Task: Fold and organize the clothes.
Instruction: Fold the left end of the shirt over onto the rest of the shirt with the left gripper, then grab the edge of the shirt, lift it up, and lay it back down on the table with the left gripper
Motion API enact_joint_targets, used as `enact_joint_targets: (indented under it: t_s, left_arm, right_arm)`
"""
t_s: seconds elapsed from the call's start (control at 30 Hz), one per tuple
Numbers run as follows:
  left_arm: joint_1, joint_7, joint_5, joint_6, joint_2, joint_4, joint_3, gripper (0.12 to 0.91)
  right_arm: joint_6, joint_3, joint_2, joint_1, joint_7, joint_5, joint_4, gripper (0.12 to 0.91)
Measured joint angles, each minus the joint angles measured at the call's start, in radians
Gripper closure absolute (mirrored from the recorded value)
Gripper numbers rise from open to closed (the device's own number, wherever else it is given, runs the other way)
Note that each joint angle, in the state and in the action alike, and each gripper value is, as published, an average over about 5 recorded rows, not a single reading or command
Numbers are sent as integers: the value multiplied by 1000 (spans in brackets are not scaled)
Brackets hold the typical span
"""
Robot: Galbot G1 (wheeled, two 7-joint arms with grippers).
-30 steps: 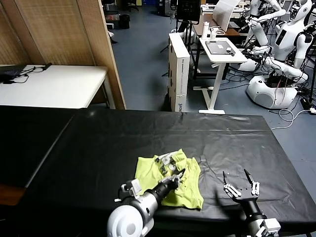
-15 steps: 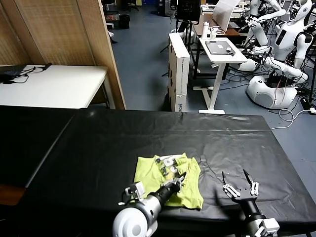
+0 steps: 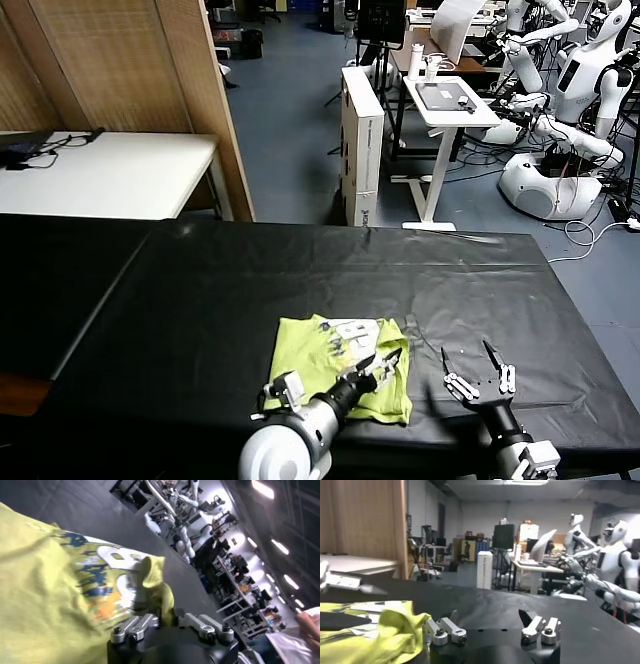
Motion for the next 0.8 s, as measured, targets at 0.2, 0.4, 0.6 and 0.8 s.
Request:
enact_joint_targets:
  t_s: [0.2, 0.4, 0.6, 0.8]
  left_arm:
    - [-27, 63, 93, -47, 71, -24, -40, 123]
    - [-58, 132, 173, -112, 185, -23, -100, 123]
    - [-59, 146, 196, -134, 288, -33, -172, 123]
    - [-35, 152, 243, -145, 328, -46, -226, 123]
  right_arm:
    - [-105, -43, -93, 2, 20, 24, 54, 118]
    - [-253, -113, -155, 73, 47, 23, 100, 118]
    - [-369, -198, -181, 172, 67, -56, 88, 118]
    - [-436, -289, -156, 300, 88, -109, 39, 118]
